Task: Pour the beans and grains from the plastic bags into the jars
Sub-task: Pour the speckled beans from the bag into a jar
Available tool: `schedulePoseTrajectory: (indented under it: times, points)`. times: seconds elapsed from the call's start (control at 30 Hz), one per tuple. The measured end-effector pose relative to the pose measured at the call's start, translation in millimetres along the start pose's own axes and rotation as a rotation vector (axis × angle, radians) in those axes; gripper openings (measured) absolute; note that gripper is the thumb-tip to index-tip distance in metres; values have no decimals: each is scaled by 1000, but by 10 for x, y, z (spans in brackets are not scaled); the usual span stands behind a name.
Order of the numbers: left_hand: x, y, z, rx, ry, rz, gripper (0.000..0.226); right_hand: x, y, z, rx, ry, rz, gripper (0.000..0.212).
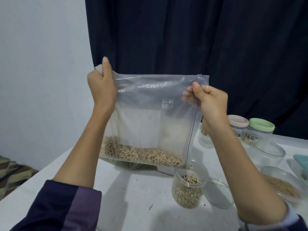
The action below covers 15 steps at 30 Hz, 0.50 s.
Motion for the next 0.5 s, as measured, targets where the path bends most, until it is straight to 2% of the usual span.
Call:
schedulePoseTrajectory:
  times: [0.23,0.33,0.43,0.5]
  points:
    - [6,22,-21,4,12,1,52,3,-32,-23,16,17,-6,22]
    - [1,34,-25,-11,14,-18,52,-5,16,-42,-49,13,-70,20]
    - [35,62,-41,-19,20,-22,52,-6,28,-46,-15,6,-9,22]
    - [66,101,-53,-56,38,-16,53,-6,72,-59,-50,5,-43,21]
Point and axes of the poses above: each hand's wrist, its own z-axis towards the middle knuckle, its own y-axis out of the palm, x = y × z, the point moved 6 cm from there along z, towards the middle knuckle, and after that the axes turned 4 degrees about x, right-handed, at the moved point
